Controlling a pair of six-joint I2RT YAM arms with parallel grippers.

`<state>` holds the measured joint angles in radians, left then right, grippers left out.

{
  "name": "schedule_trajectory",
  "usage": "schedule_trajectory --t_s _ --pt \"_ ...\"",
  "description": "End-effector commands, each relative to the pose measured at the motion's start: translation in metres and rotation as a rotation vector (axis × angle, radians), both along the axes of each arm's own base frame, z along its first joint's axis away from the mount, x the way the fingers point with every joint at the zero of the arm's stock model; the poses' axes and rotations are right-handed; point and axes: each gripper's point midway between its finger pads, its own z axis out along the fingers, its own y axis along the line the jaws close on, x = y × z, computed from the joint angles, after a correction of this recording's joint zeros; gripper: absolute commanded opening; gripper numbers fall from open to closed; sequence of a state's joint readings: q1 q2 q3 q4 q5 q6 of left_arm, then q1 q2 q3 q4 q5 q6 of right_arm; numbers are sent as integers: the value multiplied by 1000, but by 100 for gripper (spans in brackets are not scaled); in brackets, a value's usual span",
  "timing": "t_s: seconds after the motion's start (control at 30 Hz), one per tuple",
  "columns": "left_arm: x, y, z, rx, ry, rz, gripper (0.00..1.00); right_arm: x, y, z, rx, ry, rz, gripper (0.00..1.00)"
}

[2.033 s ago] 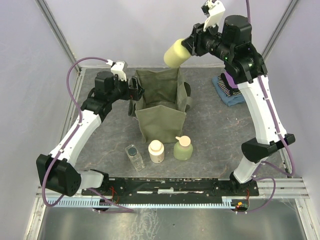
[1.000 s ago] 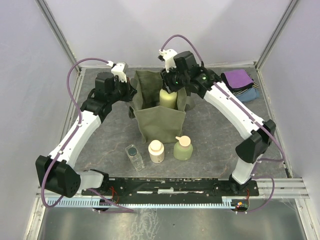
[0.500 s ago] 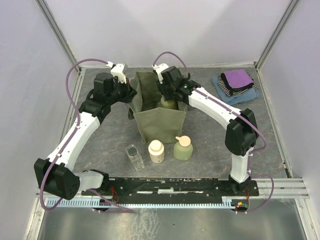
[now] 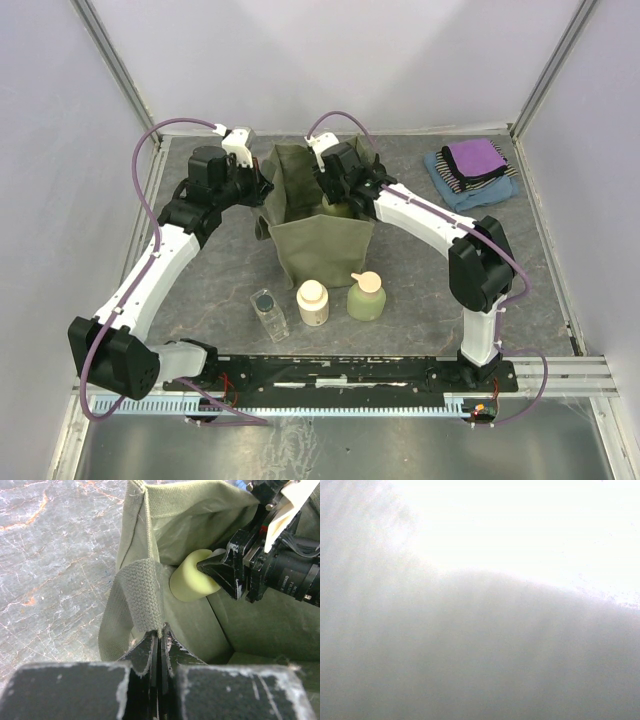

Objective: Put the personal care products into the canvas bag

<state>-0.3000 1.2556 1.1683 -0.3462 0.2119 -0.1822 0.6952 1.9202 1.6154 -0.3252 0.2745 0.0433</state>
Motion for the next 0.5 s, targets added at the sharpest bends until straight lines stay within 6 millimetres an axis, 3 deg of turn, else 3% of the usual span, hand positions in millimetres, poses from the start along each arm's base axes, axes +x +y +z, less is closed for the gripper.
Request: schedule_trajectory --t_s 0.0,0.33,0.47 --pt "-3 3 8 21 -26 -1 3 18 -15 21 -32 -110 -64 0" --pt "-2 3 5 24 -19 -1 3 3 -17 -11 -69 -5 -35 0" --pt "-2 2 4 23 -15 -3 3 -1 -19 -13 -66 13 -37 18"
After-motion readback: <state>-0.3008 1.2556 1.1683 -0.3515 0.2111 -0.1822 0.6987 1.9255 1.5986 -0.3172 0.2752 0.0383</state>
